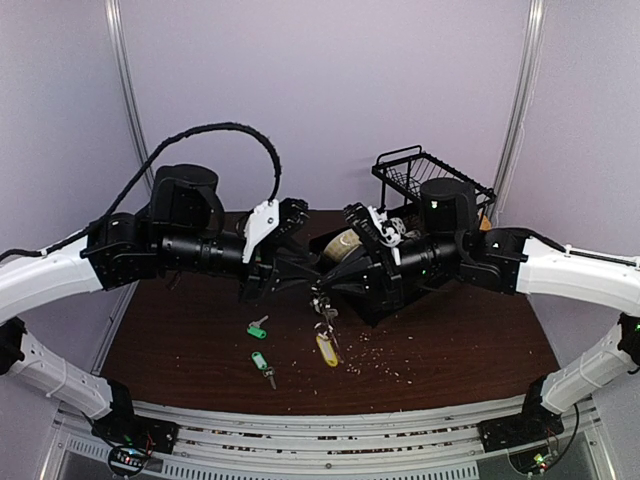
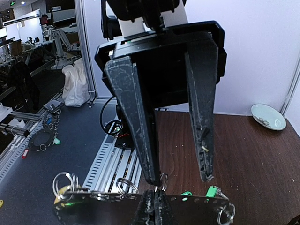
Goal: Put the keys on the keyring
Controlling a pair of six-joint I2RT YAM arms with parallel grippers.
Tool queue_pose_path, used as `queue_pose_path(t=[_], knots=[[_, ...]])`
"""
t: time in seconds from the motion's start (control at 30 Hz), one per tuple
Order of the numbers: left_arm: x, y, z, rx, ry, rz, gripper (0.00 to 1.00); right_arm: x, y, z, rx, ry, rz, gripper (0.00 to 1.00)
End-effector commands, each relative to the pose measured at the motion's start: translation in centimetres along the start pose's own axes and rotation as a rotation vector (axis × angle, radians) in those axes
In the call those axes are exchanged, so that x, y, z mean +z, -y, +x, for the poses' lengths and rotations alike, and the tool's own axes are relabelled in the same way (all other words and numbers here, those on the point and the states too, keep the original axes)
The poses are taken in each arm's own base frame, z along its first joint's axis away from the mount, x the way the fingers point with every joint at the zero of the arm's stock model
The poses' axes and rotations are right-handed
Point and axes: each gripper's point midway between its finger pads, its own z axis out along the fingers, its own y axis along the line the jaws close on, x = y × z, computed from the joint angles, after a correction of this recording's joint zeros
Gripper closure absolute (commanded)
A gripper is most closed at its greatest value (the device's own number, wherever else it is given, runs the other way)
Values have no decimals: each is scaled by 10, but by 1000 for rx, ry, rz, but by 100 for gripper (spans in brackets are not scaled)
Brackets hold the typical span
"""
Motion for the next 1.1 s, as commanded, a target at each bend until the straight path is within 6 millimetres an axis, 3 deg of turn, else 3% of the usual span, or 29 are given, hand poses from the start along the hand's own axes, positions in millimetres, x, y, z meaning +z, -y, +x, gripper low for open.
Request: queue_pose_path(t=[0.0,0.23,0.33,0.53,1.07], knots=[[-13,1,2,31,-22,33,73,-3,-8,-19,-54,35,-19,100],[-22,11,7,18,32,87,65,-4,-9,-20,-63,37,-16,100],[-10,3,22,-12,-19,56,70,-4,-9,-22,-71,36,-17,100],[-11,6,15,-7,24,72,74,-3,-8,-19,-74,30,-12,100],[2,3,22,5,0,81,86,-3,-8,-21,-77,36,-11,100]])
